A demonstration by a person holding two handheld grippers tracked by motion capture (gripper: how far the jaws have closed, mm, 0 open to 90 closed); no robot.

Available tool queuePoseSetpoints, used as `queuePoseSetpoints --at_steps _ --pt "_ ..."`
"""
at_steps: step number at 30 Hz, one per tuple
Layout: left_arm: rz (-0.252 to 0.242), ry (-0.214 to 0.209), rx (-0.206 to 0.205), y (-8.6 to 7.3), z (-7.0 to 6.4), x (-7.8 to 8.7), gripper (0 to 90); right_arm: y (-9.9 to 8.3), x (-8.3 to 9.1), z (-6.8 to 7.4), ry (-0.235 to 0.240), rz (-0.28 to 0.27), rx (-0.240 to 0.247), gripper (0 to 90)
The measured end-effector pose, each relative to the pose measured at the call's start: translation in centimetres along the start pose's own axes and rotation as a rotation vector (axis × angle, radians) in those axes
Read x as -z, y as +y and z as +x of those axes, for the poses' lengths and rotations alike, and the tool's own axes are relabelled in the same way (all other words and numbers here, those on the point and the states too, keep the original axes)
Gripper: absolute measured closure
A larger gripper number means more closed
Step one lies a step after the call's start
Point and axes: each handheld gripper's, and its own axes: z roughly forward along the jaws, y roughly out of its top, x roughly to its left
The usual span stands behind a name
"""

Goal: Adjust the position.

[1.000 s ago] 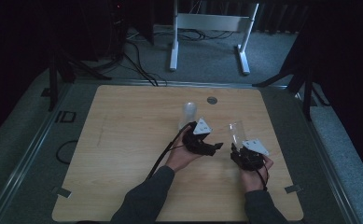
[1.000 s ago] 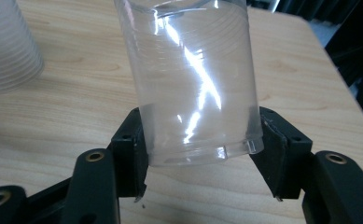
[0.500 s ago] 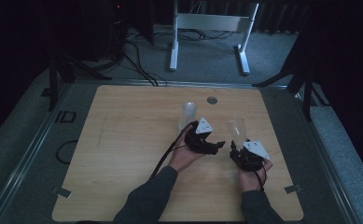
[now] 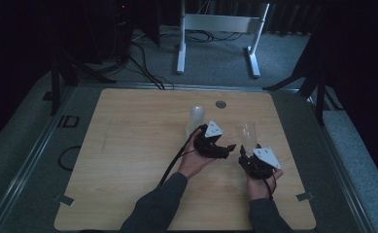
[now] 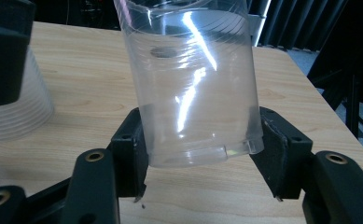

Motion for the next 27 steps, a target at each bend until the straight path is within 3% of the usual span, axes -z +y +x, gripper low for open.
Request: queuePoseSetpoints --at_steps 10,21,27 --pt "-0.007 -0.020 0.037 0.11 -0.01 -0.40 29.5 -0.03 0.21 0.04 -0.015 -0.026 -0.015 41.8" --pt "-0.021 -0.034 0.047 0.45 -0.17 -0.42 28.0 -0.20 0.62 0.63 -0.022 -0.064 -0.013 41.9" --pt "-0.054 -0.065 0.089 0.71 -0.04 -0.42 24.2 -0.25 0.71 0.77 -0.023 -0.077 -0.015 41.9"
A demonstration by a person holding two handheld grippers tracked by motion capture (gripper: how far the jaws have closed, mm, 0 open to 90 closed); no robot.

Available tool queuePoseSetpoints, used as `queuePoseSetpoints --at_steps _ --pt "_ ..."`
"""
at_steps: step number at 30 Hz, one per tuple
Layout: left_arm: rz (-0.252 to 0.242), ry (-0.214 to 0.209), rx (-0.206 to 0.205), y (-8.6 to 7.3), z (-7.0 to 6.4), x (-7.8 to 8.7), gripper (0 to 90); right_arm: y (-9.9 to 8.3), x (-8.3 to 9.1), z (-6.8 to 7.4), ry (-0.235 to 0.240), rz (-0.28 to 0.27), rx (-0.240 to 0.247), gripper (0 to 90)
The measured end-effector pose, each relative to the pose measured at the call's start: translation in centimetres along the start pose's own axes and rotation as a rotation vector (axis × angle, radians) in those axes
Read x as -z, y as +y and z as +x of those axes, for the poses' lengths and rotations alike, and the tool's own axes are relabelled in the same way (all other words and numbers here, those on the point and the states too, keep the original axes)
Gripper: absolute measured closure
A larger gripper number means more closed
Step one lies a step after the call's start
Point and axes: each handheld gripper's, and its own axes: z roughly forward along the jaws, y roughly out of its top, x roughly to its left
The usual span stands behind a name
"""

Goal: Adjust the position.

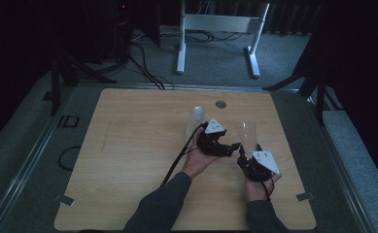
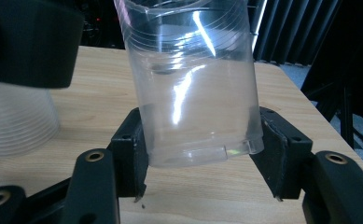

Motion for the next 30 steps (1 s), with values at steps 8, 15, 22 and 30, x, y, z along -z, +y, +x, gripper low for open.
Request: queuePoseSetpoints --at_steps 8,15,22,30 --pt "-0.019 -0.030 0.060 0.2 0.4 -0.2 23.7 0.0 0.2 0.2 0.002 -0.020 0.001 41.9" --pt "-0.029 -0.050 0.082 0.3 0.4 -0.5 23.7 0.1 0.6 0.4 0.008 -0.043 0.004 41.9" --pt "-0.038 -0.074 0.106 0.6 0.3 -0.8 23.7 0.2 0.8 0.7 0.011 -0.056 0.010 41.9" --pt "-0.047 -0.091 0.113 1.0 -0.2 -1.5 22.9 0.2 0.9 0.7 0.009 -0.066 0.001 41.9"
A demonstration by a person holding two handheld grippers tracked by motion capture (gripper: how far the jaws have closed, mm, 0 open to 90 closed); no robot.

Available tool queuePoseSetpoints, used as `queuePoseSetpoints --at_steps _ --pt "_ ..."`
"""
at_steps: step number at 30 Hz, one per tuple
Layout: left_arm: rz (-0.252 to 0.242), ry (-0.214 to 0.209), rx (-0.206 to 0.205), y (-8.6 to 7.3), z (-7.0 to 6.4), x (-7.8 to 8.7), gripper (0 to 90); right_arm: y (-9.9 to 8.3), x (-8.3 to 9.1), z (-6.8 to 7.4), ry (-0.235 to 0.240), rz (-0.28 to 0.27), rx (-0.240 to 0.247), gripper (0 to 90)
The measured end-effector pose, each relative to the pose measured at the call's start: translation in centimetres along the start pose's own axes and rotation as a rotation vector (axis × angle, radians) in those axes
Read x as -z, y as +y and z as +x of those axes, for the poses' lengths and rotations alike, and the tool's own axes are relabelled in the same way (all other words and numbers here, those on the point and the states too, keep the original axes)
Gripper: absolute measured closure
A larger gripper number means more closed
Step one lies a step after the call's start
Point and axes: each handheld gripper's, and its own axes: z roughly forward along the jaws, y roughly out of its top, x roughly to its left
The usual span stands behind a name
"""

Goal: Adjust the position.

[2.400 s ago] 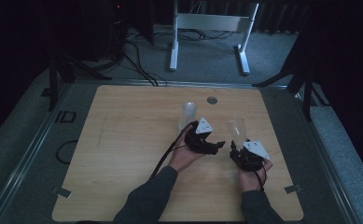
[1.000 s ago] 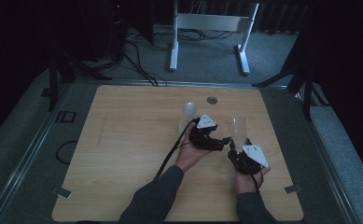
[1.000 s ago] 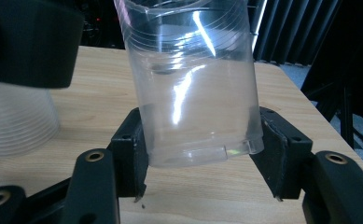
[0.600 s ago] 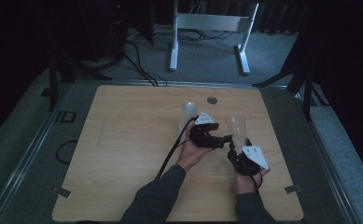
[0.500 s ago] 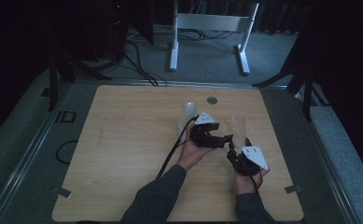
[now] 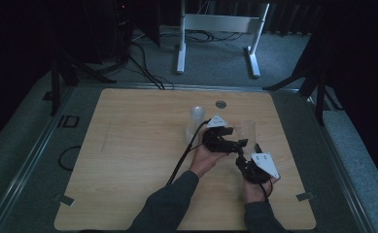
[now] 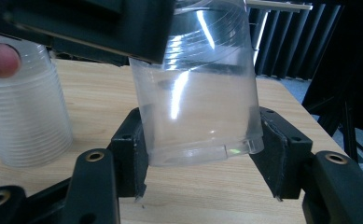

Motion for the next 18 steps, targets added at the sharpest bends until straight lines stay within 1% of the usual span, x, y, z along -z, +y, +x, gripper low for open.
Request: queuePoseSetpoints --at_steps 5,13,14,18 --pt "0.001 -0.012 0.012 0.1 -0.2 -0.6 21.9 0.0 0.0 0.0 0.002 -0.002 0.002 41.9" --pt "-0.006 -0.010 0.024 0.2 -0.4 -1.1 21.4 0.0 0.0 0.0 0.005 -0.004 0.004 41.9" --pt "-0.016 -0.008 0.041 0.3 -0.3 -1.2 21.4 0.0 0.0 0.1 0.007 -0.001 0.004 41.9" --pt "-0.020 -0.004 0.047 0.4 -0.1 -1.3 21.3 0.0 0.0 0.2 0.011 -0.001 0.007 41.9"
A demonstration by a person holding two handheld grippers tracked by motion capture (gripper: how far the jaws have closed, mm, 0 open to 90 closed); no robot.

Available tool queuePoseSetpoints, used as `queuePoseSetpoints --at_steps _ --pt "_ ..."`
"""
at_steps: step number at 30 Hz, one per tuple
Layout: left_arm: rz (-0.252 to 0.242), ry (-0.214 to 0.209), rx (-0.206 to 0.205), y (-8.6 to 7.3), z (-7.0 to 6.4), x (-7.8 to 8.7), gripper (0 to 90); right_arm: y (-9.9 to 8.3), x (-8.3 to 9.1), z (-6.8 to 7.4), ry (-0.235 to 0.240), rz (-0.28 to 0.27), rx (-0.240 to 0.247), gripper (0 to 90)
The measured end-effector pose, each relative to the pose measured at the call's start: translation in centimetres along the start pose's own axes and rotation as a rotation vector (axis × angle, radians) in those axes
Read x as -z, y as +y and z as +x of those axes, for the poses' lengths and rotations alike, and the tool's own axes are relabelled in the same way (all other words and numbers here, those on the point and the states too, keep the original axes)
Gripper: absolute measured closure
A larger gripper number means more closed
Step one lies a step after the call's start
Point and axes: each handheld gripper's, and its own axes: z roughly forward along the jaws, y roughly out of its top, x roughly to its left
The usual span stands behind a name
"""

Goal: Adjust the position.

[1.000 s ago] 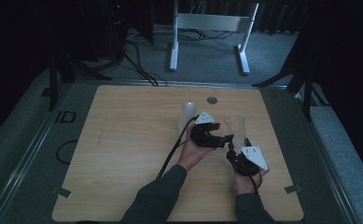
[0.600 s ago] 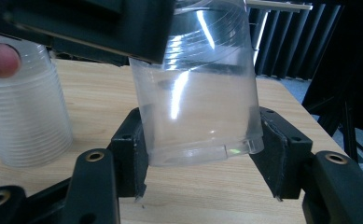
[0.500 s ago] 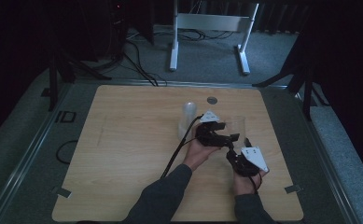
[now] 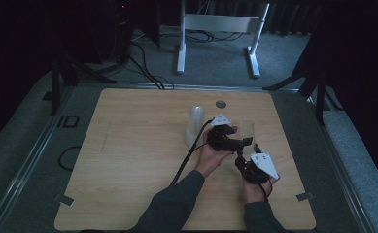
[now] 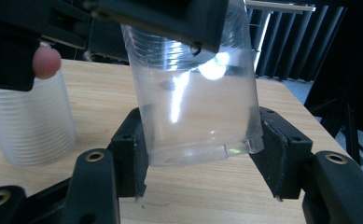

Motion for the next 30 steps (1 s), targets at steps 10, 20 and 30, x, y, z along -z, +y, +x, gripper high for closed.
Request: queuePoseSetpoints --at_steps 10,20,30 --pt "-0.023 -0.017 0.075 0.08 0.46 -0.45 22.0 -0.10 -0.05 0.09 0.002 0.003 0.002 41.9" --pt "-0.022 -0.017 0.087 0.06 0.57 -0.50 24.4 -0.21 -0.11 0.18 0.005 0.010 0.005 41.9" --pt "-0.028 -0.010 0.078 0.09 0.40 -0.43 25.4 -0.15 -0.15 0.10 0.012 0.012 0.010 41.6"
